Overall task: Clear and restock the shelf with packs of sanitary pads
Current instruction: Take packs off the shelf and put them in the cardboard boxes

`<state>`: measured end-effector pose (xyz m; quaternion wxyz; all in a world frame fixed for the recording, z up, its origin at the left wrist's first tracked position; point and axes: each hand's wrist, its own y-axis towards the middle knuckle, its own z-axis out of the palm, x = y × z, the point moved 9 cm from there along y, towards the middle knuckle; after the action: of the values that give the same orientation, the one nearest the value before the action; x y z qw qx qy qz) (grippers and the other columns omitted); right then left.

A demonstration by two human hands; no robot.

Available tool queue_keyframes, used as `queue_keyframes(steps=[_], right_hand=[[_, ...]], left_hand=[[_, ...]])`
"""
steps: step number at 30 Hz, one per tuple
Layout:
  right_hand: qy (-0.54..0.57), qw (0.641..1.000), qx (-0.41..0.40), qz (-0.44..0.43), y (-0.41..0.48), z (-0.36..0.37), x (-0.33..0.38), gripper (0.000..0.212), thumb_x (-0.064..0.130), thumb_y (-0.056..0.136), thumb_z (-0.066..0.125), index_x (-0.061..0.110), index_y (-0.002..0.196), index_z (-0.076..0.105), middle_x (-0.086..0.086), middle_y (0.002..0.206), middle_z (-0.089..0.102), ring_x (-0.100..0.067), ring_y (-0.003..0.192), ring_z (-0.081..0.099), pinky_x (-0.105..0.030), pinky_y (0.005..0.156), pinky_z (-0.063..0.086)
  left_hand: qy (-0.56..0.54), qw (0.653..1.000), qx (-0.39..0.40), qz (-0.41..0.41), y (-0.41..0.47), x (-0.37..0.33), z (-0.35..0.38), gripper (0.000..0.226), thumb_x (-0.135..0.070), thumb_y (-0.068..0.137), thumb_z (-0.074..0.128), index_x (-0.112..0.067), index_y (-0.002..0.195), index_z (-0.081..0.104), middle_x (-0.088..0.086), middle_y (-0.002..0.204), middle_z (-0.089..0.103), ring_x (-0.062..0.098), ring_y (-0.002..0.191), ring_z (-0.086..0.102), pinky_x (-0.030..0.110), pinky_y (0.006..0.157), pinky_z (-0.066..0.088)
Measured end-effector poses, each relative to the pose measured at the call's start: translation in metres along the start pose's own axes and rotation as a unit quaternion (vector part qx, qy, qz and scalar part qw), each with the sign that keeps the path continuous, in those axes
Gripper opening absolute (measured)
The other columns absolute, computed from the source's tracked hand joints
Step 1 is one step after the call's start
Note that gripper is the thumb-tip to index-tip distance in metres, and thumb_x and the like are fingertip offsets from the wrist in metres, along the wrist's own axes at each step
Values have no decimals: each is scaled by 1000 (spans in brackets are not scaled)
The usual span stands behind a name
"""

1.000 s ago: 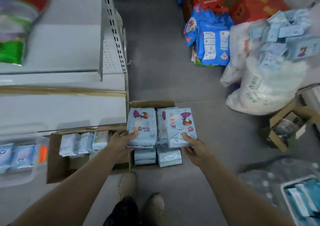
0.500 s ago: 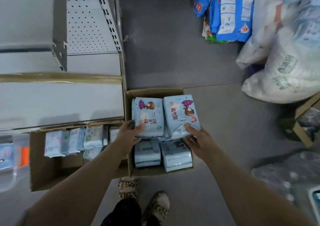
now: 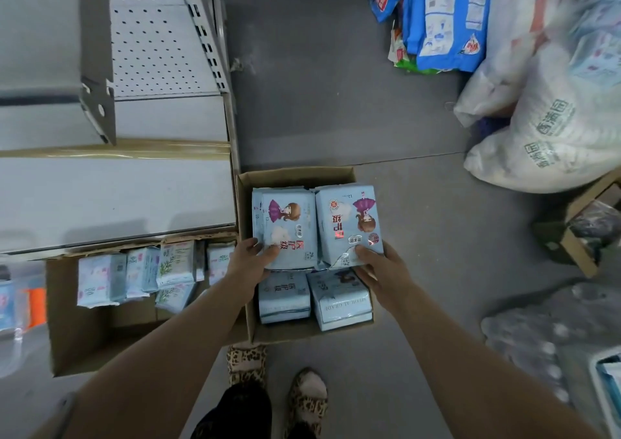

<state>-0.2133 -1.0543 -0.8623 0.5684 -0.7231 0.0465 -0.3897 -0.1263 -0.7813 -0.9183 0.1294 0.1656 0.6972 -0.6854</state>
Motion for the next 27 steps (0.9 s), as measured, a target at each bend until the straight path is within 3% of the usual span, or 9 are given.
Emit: queue_keyframes(steps=[3,8,10,13,15,18,21,23,27], right_hand=[[-29,1000,-10,2,-8,0,2,33,4,88,72,14,119,66,-10,114,74,-26,101,72,-42,93,57],[-115,992,-57,7,-42,-1,26,32,6,93,68,5,124,61,-5,89,69,-15,69,65,-24,52,51],[-149,986,-71,-14,-58,1,44,46,10,95,67,6,138,51,-3,92,62,-13,73,59,-23,56,45],[-210,976,-58,-27,-82,9,70,56,19,92,71,6,142,48,-12,119,64,-20,90,63,-29,70,51],[-244,968,-35,-50,-110,24,95,29,21,90,71,9,114,63,-10,100,69,-19,83,67,-29,66,54],[-283,954,-5,-97,-147,37,131,60,38,69,79,7,117,64,-16,98,73,-30,86,73,-45,76,62],[-311,935,6,-170,-221,60,177,49,29,85,75,12,127,56,-13,122,66,-31,98,68,-37,74,58],[-329,918,3,-223,-278,72,209,60,21,87,77,11,139,49,-10,135,58,-31,113,64,-39,90,55],[-423,843,39,-329,-390,101,259,65,23,89,76,14,146,46,-10,138,56,-28,122,58,-31,94,48]], left_hand=[[73,997,-31,12,-5,-6,-7,70,-25,83,81,-13,143,46,4,133,61,26,114,62,48,95,55],[176,980,-65,68,-34,-39,-17,61,-38,82,80,-13,133,57,6,122,68,24,105,66,39,82,56],[168,980,-57,89,-59,-56,-16,58,-37,83,79,-10,131,60,6,118,70,22,100,68,35,78,56],[132,982,-71,115,-111,-85,-20,38,-26,87,77,-7,112,57,0,103,66,20,94,63,34,81,52],[115,980,-80,139,-149,-106,-22,50,-25,86,78,-11,127,54,4,109,59,28,105,63,38,93,52],[107,973,-78,191,-205,-139,-29,63,-27,82,82,-13,134,51,3,118,56,32,116,60,47,101,51],[89,966,-72,232,-271,-174,-38,73,-28,75,88,-17,137,50,7,128,56,30,114,60,47,102,50],[88,957,-69,266,-319,-200,-46,77,-25,73,89,-18,138,50,10,132,54,31,117,58,49,102,50],[129,921,-103,353,-431,-251,-72,76,-21,72,89,-19,138,51,9,128,56,33,116,59,47,101,51]])
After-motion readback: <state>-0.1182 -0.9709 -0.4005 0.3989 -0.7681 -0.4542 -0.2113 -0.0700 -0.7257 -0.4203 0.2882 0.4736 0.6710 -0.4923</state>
